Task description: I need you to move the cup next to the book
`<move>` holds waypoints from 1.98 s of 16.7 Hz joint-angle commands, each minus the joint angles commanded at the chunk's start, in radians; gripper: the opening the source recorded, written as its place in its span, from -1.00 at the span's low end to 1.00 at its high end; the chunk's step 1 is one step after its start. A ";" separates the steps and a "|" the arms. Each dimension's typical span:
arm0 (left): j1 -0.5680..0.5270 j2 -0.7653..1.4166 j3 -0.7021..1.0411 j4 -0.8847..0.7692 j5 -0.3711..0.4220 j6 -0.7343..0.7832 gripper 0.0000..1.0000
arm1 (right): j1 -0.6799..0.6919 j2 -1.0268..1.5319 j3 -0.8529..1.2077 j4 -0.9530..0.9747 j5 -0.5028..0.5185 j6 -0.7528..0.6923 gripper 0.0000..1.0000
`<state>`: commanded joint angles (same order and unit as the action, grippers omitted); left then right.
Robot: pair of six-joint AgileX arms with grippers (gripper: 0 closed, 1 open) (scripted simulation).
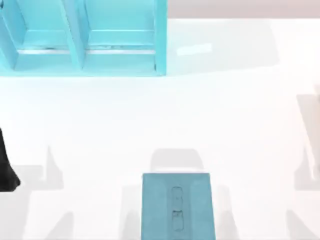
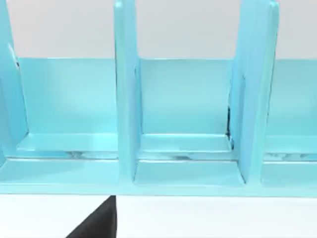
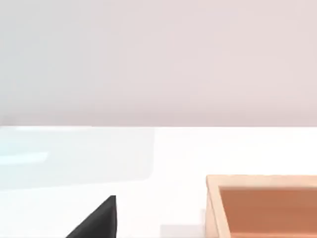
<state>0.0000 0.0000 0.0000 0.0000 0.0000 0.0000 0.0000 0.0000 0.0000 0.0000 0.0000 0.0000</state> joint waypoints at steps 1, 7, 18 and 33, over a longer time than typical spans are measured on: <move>0.000 0.000 0.000 0.000 0.000 0.000 1.00 | 0.000 0.000 0.000 0.000 0.000 0.000 1.00; 0.073 0.088 0.145 -0.095 -0.019 0.150 1.00 | 0.000 0.000 0.000 0.000 0.000 0.000 1.00; 0.446 0.727 0.864 -0.660 -0.063 1.269 1.00 | 0.000 0.000 0.000 0.000 0.000 0.000 1.00; 0.771 1.622 1.307 -1.199 -0.008 2.330 1.00 | 0.000 0.000 0.000 0.000 0.000 0.000 1.00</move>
<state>0.7709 1.6220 1.3075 -1.1993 -0.0078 2.3300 0.0000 0.0000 0.0000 0.0000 0.0000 0.0000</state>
